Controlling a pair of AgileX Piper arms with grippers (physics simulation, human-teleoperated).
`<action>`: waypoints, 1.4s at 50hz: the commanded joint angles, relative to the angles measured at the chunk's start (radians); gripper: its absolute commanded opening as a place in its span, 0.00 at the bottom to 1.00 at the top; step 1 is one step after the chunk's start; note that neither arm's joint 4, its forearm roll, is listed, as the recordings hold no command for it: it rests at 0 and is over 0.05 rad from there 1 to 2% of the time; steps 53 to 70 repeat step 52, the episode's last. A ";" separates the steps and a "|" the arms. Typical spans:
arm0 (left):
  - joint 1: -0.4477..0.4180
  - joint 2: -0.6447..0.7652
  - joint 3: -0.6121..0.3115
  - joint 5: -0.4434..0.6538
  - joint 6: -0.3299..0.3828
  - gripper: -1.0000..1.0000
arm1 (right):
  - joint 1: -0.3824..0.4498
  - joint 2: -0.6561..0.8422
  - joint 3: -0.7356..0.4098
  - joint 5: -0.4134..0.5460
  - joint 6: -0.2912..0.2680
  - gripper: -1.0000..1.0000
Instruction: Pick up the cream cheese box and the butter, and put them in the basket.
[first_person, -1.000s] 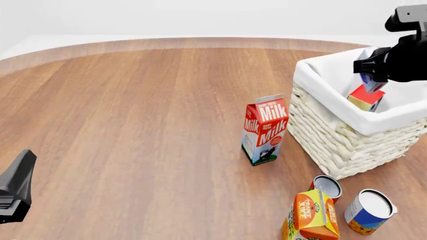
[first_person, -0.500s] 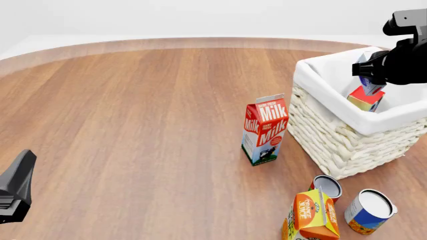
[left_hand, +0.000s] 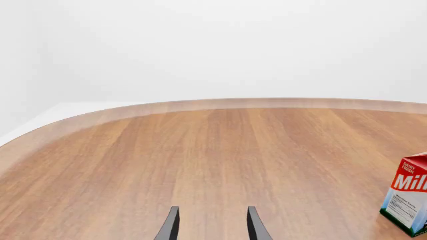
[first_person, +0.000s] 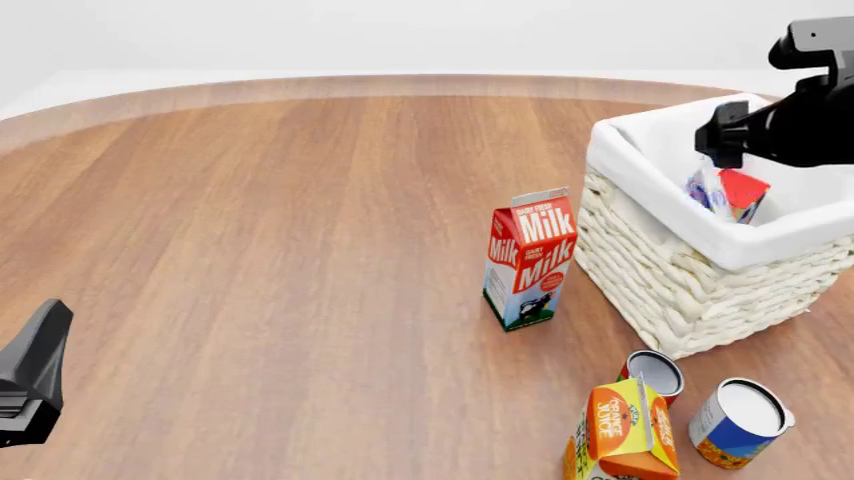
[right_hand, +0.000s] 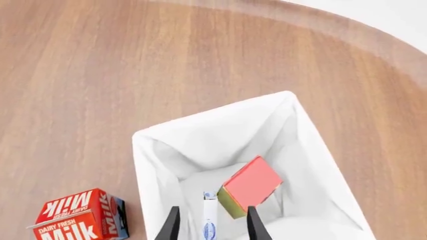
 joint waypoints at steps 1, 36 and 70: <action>0.000 0.000 0.000 0.000 0.000 1.00 | -0.008 -0.003 -0.029 0.018 0.002 1.00; 0.000 0.000 0.000 0.000 0.000 1.00 | 0.167 -0.267 -0.257 0.288 0.001 1.00; 0.000 0.000 0.000 0.000 0.000 1.00 | 0.421 -0.409 -0.567 0.496 -0.098 1.00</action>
